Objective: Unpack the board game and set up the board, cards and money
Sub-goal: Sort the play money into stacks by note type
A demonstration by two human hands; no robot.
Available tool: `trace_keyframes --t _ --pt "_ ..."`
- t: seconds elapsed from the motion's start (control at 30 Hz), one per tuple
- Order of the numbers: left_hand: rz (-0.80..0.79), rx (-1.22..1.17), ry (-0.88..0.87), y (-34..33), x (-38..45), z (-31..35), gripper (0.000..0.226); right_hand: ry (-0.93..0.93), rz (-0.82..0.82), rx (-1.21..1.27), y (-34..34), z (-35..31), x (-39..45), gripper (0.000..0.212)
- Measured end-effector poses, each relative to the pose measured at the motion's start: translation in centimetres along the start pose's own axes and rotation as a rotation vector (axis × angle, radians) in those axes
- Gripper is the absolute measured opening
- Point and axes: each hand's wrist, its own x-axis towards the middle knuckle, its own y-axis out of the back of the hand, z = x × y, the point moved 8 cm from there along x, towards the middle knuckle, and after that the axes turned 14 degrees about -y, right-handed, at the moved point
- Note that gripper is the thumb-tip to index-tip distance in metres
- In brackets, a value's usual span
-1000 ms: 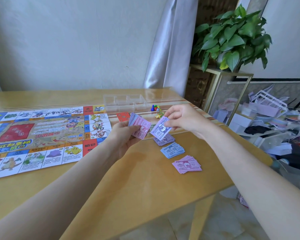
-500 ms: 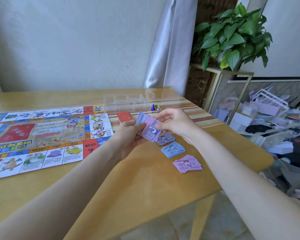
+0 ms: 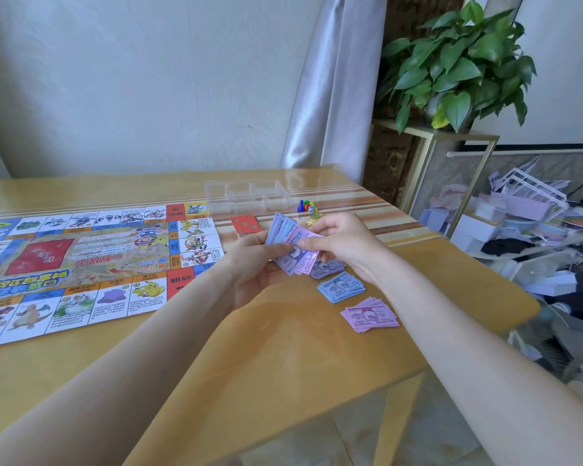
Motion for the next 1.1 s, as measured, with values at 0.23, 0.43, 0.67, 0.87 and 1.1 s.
trace_keyframes --t 0.23,0.43,0.67,0.87,1.1 --pt "0.019 -0.18 0.058 -0.8 0.2 -0.2 0.02 0.062 -0.038 0.105 0.3 -0.8 0.0 0.018" --pt "0.102 -0.201 0.073 -0.3 0.7 -0.9 0.019 -0.001 0.057 -0.016 1.1 0.2 0.6 0.02" --pt "0.146 -0.073 0.029 1.1 1.4 -0.7 0.014 -0.01 -0.034 0.017 0.7 0.2 0.9 0.018" --pt "0.191 -0.139 0.033 2.8 0.9 -1.0 0.016 -0.134 0.182 -0.034 4.6 2.5 1.8 0.017" --pt "0.196 -0.14 0.038 2.8 0.7 -1.1 0.014 -0.185 0.331 -0.356 3.7 4.5 2.8 0.023"
